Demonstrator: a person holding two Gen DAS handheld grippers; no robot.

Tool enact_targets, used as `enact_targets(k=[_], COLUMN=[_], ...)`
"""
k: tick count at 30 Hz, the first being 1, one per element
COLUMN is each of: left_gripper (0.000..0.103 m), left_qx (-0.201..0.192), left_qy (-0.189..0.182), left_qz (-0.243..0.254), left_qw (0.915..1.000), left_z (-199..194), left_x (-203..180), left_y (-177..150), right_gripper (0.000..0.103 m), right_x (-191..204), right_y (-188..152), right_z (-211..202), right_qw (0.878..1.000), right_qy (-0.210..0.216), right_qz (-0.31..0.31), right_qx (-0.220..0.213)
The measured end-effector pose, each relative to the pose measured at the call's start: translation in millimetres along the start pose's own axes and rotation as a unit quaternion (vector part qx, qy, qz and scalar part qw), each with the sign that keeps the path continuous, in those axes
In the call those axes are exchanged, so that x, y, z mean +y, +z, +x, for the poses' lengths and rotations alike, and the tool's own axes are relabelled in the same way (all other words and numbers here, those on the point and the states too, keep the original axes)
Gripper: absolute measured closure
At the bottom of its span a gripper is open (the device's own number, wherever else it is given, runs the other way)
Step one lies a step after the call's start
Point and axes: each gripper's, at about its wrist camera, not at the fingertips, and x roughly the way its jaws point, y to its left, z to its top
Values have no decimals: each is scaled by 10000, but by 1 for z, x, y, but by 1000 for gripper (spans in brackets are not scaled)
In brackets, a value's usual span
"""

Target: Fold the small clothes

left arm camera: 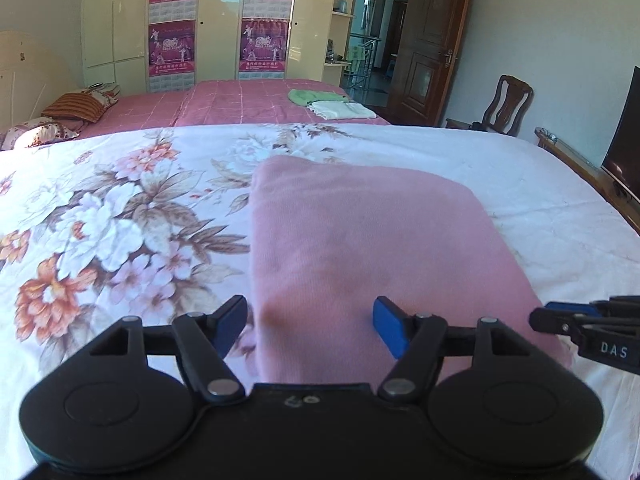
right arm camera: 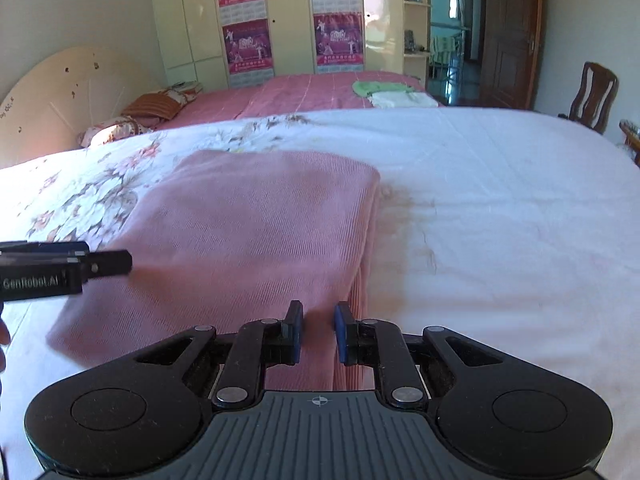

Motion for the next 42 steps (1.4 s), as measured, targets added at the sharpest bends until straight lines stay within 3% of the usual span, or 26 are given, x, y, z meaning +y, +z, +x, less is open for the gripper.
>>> enact_targets(k=[9,10,11,18,21,24,27,29,30,33,38,42], left_gripper=[35,35,35,35,34,34,34,34,34,34,32,29], left_qx=[308,307,312,324,412,504,530,568,576,587,605,618], left_qy=[-128,-122,-117,-175,-113,-140,-185,-188,-178,-131,-107,-104], left_qz=[-85,-81,-89,-72,-18,8,-42,-94,-97,-70,-79,-86], left_qw=[9994,9994,9994,9993,9991,9986,9984,9982,9981,9982,9981,9980], left_z=[6,6,6,0,5,5,3,4,5,6,8,10], left_x=[-5,-6,-7,-13,-17,-18,-16,-16,-16,-19,-18,-18], left_y=[-22,-22,-22,-20,-26,-31,-29,-28,-28,-28,-28,-30], right_gripper=[86,87,96,97,97,97,93,77,75,75,75,75], right_x=[5,7,8,0,-2,3,0,4,8,22,36,28], right_y=[-24,-25,-25,-22,-34,-30,-22,-13,-7,7,8,-8], right_z=[-2,-2,-1,-17,0,-4,-17,-30,-34,-33,-8,16], right_qw=[9991,9991,9992,9987,9983,9984,9993,9995,9992,9989,9993,9990], right_qy=[67,47,18,-436,-378,-443,-322,-315,-313,-135,18,-235], right_qz=[202,185,136,-214,-166,-167,5,1,-46,-170,-228,-368], right_qx=[368,368,363,146,409,297,202,-99,-235,-427,-288,36])
